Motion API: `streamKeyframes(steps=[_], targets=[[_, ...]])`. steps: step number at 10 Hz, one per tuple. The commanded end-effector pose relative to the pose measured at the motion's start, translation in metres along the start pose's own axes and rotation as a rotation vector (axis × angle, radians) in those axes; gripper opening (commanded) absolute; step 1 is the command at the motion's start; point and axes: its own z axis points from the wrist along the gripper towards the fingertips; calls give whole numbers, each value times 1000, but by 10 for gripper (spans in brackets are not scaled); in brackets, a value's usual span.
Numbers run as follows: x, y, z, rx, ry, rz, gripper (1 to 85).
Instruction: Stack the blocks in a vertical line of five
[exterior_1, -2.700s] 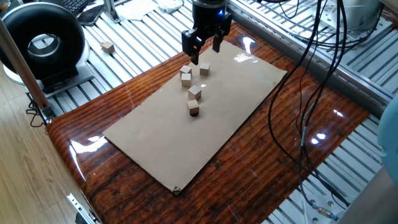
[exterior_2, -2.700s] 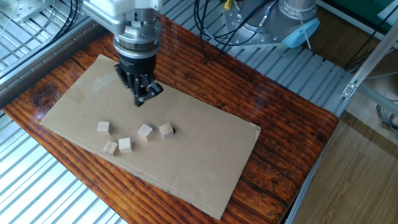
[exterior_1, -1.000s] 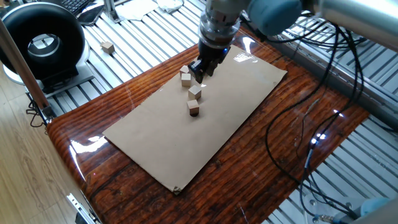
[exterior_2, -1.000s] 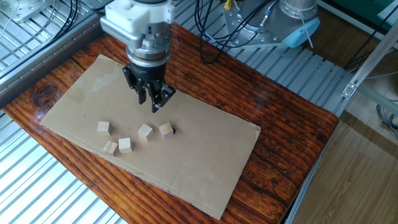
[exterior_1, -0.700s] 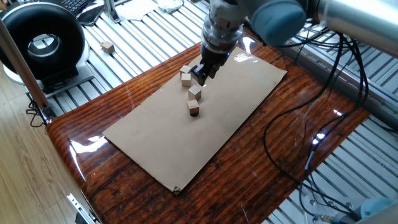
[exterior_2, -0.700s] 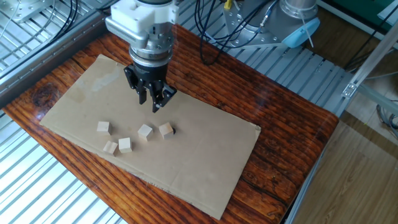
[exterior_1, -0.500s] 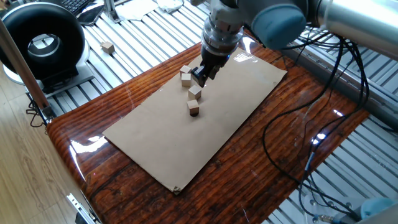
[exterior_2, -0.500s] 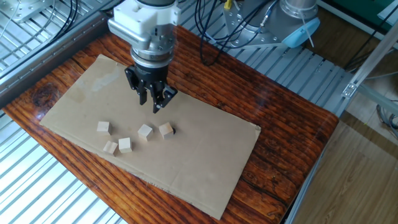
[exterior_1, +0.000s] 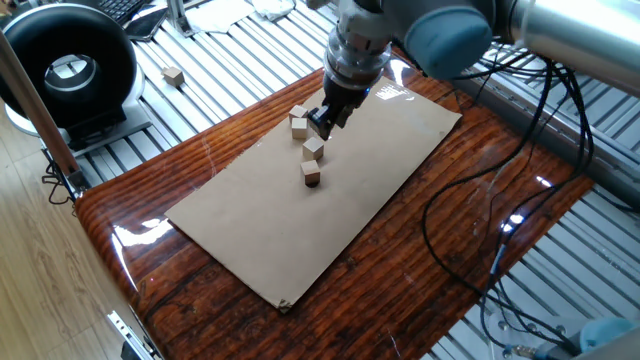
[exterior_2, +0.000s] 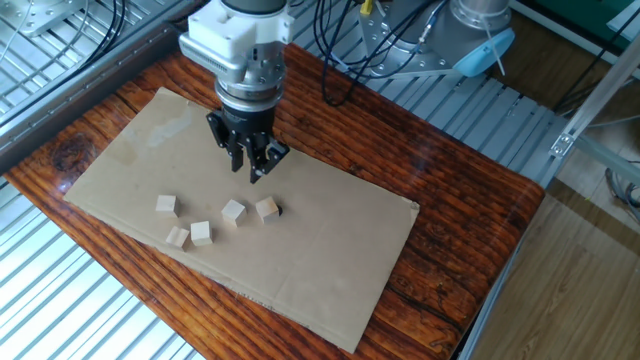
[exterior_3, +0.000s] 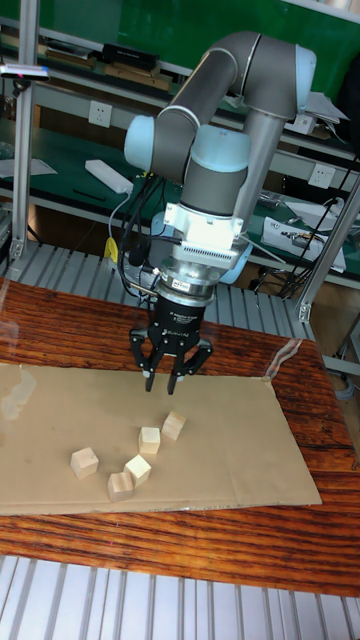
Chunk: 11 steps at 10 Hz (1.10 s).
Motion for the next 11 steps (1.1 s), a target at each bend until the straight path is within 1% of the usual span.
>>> streamKeyframes(steps=[1,2,3,4,5,6,7,8,10,11], targets=[[-4,15,-1,-63,-13,74,390],[-6,8,1,-37,-12,42,400],[-13,1,10,-16,-14,5,410],[-20,-6,19,16,-18,-33,430],[-25,-9,26,34,-20,-50,437],[-28,-9,28,40,-17,-62,440],[-28,-17,28,69,-14,-99,440],[-32,-24,29,91,-24,-130,440],[-36,-24,38,75,-26,-165,450],[-32,-23,40,67,-5,-189,463]])
